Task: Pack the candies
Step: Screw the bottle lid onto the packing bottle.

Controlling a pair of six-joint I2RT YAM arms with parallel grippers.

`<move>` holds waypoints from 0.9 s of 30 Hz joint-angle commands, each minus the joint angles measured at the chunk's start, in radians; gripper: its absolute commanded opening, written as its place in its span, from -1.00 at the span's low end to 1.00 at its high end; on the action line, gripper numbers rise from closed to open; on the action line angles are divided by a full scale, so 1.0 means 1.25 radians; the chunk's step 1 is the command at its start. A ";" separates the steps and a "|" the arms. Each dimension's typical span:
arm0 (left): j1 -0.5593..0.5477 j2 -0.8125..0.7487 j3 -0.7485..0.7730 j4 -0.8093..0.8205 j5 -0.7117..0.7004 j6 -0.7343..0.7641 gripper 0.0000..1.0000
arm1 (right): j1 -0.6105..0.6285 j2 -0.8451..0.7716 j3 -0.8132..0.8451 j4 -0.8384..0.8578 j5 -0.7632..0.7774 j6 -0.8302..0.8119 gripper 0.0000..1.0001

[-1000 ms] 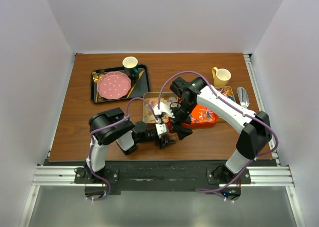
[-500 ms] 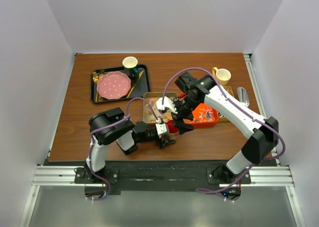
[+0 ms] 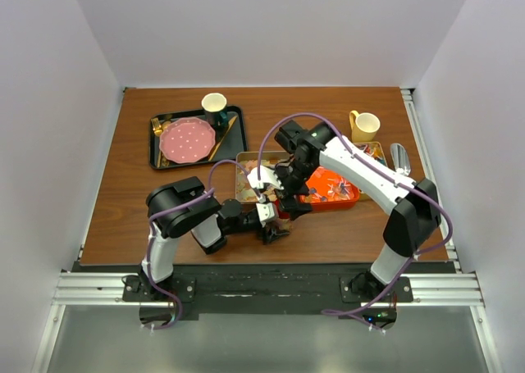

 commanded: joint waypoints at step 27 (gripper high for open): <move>0.018 0.040 -0.006 -0.125 -0.041 -0.006 -1.00 | 0.013 -0.101 -0.187 0.214 0.104 0.208 0.32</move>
